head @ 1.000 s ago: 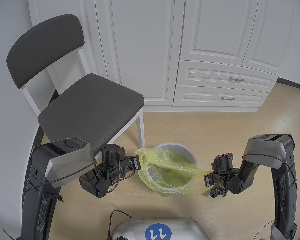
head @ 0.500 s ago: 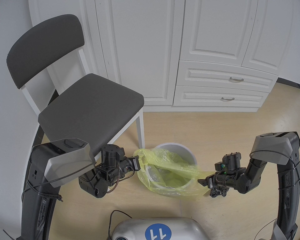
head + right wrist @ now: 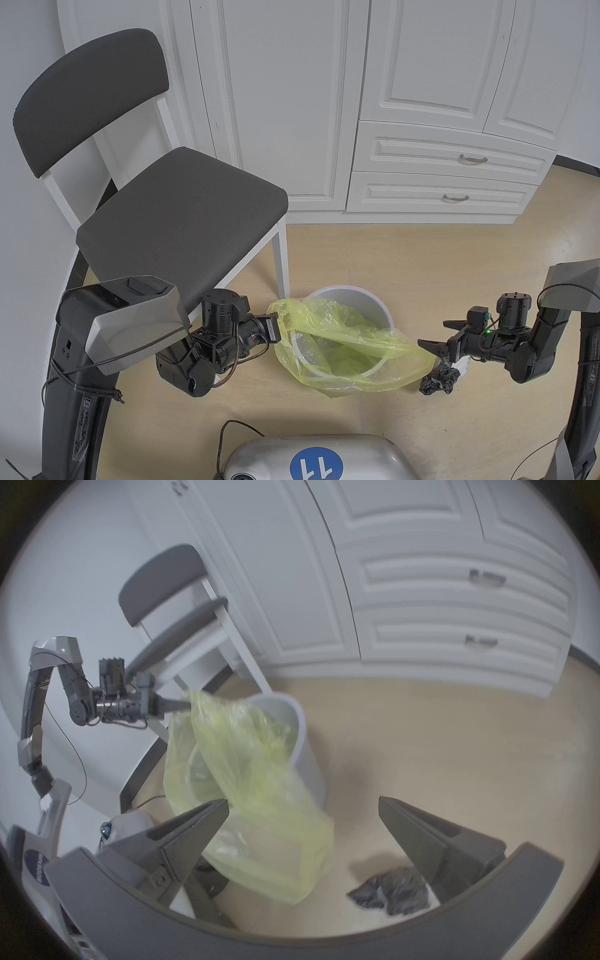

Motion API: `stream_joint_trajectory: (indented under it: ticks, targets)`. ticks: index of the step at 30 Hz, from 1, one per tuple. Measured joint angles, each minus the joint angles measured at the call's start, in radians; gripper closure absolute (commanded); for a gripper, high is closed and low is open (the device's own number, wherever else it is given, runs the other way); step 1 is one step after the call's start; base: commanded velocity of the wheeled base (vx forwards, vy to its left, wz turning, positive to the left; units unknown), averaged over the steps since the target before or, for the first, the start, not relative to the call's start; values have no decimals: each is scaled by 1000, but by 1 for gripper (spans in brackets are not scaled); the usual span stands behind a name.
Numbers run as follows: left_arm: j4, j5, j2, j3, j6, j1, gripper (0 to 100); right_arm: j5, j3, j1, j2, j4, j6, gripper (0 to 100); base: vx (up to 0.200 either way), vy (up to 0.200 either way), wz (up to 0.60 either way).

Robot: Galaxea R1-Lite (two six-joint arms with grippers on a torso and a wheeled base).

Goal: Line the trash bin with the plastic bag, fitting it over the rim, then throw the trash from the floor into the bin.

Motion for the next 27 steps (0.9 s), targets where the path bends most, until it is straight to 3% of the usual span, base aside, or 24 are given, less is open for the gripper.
stream_joint_trajectory:
  ticks: [7,12,16,20,27]
  targets:
    - [-1,0,-2,12,11,-7,100,73,87,-15,9,-263,99,0,0,0,0]
    - [-1,0,-6,24,14,-18,100,84,113,-20,4,-247,130,0,0,0,0]
    - [-2,0,-10,30,15,-21,100,71,108,-8,-35,-86,160,0,0,0,0]
    - [-2,1,-14,36,15,-24,100,-10,68,18,-94,133,200,0,0,0,0]
    - [-1,2,-19,40,14,-26,100,-294,-101,90,-181,581,290,0,0,0,0]
